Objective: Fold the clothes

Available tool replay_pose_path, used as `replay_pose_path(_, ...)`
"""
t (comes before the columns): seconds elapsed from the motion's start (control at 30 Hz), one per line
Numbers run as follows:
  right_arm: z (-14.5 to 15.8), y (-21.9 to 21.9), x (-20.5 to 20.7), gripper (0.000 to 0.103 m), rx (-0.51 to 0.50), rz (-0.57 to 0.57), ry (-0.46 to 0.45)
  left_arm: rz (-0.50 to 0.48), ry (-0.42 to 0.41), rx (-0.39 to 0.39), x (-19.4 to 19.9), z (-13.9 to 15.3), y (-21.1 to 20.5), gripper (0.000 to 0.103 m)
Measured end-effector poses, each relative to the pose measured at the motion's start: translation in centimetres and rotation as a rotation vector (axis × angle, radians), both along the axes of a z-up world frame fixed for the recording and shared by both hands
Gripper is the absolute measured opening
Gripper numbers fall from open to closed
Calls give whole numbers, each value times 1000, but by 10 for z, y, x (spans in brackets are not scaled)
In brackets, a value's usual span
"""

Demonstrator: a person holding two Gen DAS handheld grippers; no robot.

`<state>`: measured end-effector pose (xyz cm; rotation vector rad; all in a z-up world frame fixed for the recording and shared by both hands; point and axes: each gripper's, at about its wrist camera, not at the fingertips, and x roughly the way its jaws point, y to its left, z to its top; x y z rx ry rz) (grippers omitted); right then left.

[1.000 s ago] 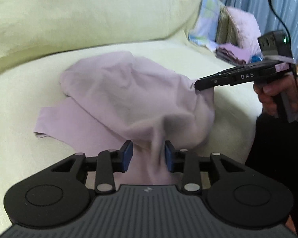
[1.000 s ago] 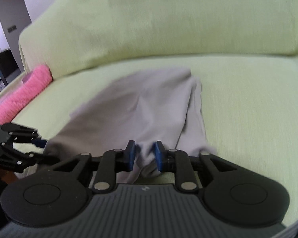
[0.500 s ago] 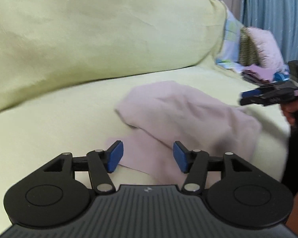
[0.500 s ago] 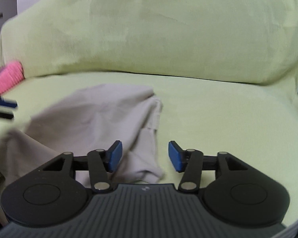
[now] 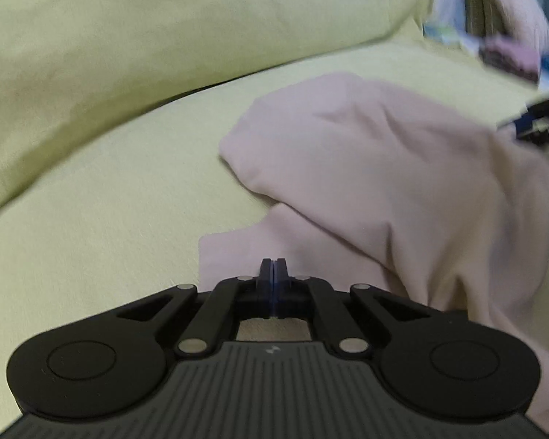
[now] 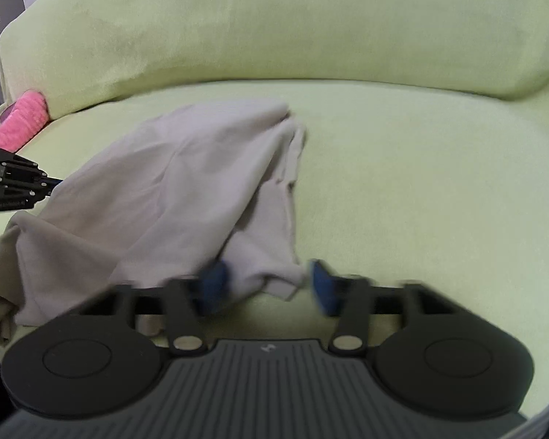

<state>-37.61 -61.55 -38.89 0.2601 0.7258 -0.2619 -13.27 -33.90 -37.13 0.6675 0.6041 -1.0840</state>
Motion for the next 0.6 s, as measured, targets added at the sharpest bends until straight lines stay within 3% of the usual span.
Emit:
replay_pose_path(0.03,4,2,0,5,-3,16,0,12,-13,-2,-1,3,2,0)
replay_pose_path(0.27,40,-9,-34,5,-130,-79,-29,207,-106,-5,17,35,37,0)
replay_pose_path(0.5,32,-22,-72,5,-136,-194,38,190,-36,35,-2,42,37,1)
replay_pose_path(0.53,30,-21,-72,5,-144,-192,47,179,-16,26,-4,41,33,4)
replay_pose_path(0.57,28,-20,-72,5,-157,-189,62,173,-15,23,-4,39,31,14)
replay_pose_path(0.6,24,-17,-70,5,-185,-185,93,167,-15,21,-4,37,29,31)
